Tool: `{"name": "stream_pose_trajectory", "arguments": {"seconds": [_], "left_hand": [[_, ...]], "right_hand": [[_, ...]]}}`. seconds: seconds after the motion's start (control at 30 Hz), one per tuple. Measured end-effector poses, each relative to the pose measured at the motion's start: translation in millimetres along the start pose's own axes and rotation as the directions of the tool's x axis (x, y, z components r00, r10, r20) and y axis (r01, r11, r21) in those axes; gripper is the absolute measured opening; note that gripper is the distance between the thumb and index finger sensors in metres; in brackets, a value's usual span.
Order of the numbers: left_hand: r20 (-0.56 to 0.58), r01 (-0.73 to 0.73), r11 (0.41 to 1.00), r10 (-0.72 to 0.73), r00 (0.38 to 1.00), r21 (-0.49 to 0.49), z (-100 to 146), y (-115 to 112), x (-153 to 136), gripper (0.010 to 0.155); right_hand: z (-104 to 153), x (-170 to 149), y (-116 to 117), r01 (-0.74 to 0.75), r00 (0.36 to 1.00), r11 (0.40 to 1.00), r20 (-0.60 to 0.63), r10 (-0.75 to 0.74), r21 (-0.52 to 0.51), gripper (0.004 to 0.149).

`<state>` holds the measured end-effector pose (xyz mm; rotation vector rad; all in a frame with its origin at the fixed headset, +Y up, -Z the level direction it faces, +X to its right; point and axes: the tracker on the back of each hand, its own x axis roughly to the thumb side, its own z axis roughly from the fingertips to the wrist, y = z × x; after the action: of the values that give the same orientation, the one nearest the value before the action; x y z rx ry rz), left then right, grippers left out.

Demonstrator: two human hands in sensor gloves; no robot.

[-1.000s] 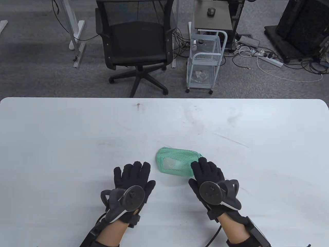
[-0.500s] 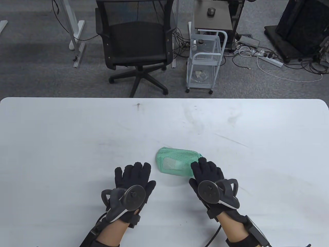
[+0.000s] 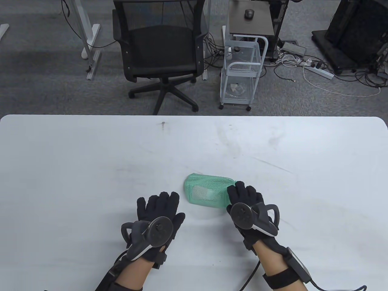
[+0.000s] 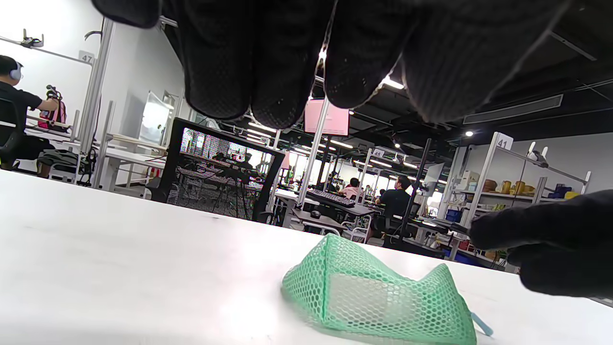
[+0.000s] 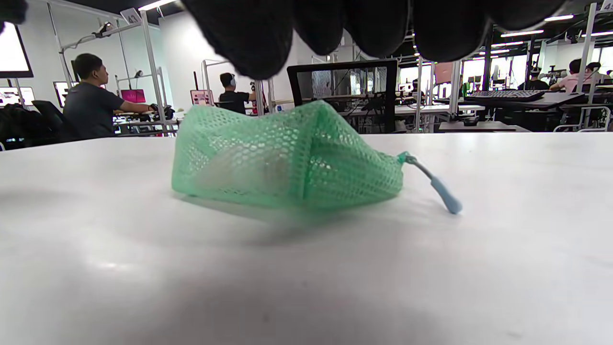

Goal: Take cleansing milk out of the toiletry bag

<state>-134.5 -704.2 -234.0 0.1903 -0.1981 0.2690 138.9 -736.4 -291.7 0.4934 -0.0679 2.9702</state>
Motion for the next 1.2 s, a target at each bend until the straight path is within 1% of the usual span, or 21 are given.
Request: {"name": "stream_pose_trajectory", "arguments": {"seconds": [0.13,0.23,0.37,0.5,0.73,0.87,0.93,1.03,1.2], "left_hand": [[-0.001,0.003,1.0,-0.003,1.0,-0.006,-0.5,-0.2,0.6,0.066],[-0.003,0.012,1.0,-0.012,1.0,-0.016,-1.3,-1.1,1.5,0.065],[-0.002,0.012,1.0,-0.012,1.0,-0.022,-1.7,-1.6,2.8,0.065],[0.0,0.012,1.0,-0.012,1.0,-0.027,-2.0,-1.9,3.6,0.064],[-0.002,0.01,1.0,-0.01,1.0,-0.026,-2.5,-1.6,3.3,0.064],[-0.002,0.01,1.0,-0.01,1.0,-0.028,-2.6,-1.6,3.6,0.064],[-0.002,0.009,1.0,-0.009,1.0,-0.029,-2.6,-1.7,3.6,0.064],[-0.002,0.009,0.999,-0.009,1.0,-0.033,-2.6,-1.7,3.6,0.064],[-0.004,0.009,0.999,-0.01,1.0,-0.035,-2.7,-1.7,3.5,0.064]], "right_hand": [[-6.8,1.0,9.2,-0.006,1.0,1.0,0.007,0.006,0.021,0.072],[-10.7,4.8,16.4,-0.058,0.998,0.996,0.018,0.057,0.068,0.076],[-13.5,6.9,21.7,-0.078,0.997,0.991,0.03,0.075,0.106,0.076],[-14.0,6.7,25.6,-0.057,0.997,0.989,0.052,0.05,0.137,0.074],[-14.0,8.7,27.8,-0.033,0.996,0.993,0.089,0.023,0.117,0.068],[-13.2,11.1,26.4,-0.052,0.994,0.995,0.095,0.044,0.083,0.065],[-12.9,12.3,25.8,-0.065,0.994,0.995,0.091,0.058,0.071,0.064],[-12.9,12.6,26.8,-0.086,0.994,0.992,0.074,0.079,0.094,0.063],[-11.8,12.0,25.6,-0.102,0.994,0.992,0.049,0.099,0.076,0.06]]}}
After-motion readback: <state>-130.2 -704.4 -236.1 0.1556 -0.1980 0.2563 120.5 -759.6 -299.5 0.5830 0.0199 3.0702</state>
